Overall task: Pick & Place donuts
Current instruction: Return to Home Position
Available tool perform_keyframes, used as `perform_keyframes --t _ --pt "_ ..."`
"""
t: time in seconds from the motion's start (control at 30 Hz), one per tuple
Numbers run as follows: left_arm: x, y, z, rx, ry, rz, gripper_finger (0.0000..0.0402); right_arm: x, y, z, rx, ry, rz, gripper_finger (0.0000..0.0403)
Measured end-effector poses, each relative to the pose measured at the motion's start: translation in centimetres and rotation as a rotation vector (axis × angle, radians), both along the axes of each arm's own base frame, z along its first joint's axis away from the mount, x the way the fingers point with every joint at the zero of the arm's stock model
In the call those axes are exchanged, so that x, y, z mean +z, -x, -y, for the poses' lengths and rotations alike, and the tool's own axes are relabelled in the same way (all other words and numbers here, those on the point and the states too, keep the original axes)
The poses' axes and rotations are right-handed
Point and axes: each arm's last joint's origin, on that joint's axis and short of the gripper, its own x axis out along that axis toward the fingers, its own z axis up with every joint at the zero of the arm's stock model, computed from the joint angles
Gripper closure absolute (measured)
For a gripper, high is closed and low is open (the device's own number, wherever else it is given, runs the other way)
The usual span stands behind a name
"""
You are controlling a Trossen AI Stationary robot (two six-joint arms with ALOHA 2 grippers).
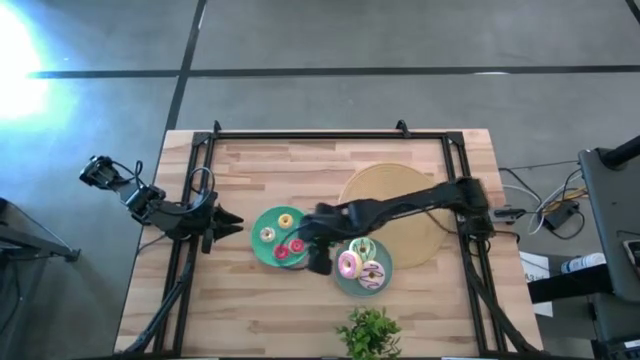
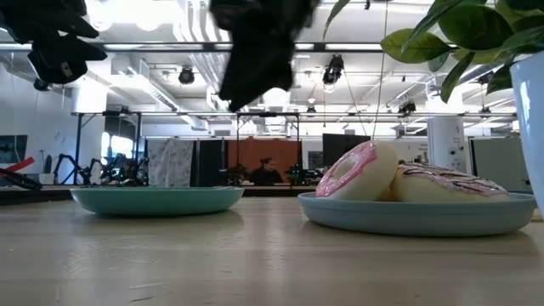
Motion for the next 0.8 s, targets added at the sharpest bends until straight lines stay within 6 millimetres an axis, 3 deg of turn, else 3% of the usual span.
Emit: perform_keyframes --t 0.27,0.4,0.5,0.63,0.8 --pt "0.0 0.0 -0.2 0.046 -0.005 0.012 0.0284 2.4 8.6 2.6 -0.163 0.054 0.11 0.0252" --pt "0.1 0.0 -0.4 0.109 -0.015 0.031 0.0284 4.6 13.4 4.2 -0.268 0.233 0.134 0.0253" --pt "0.3 0.0 -0.3 0.142 0.087 0.051 0.0284 6.7 17.1 5.0 -0.389 0.322 0.196 0.0255" --pt "0.9 -0.2 -0.4 0.15 0.021 0.112 0.0284 9.0 21.6 5.6 -0.574 0.196 0.358 0.0255" --pt "1.4 -0.6 -0.9 0.146 -0.012 0.221 0.0284 9.4 25.2 5.8 -0.537 0.114 0.571 0.0257"
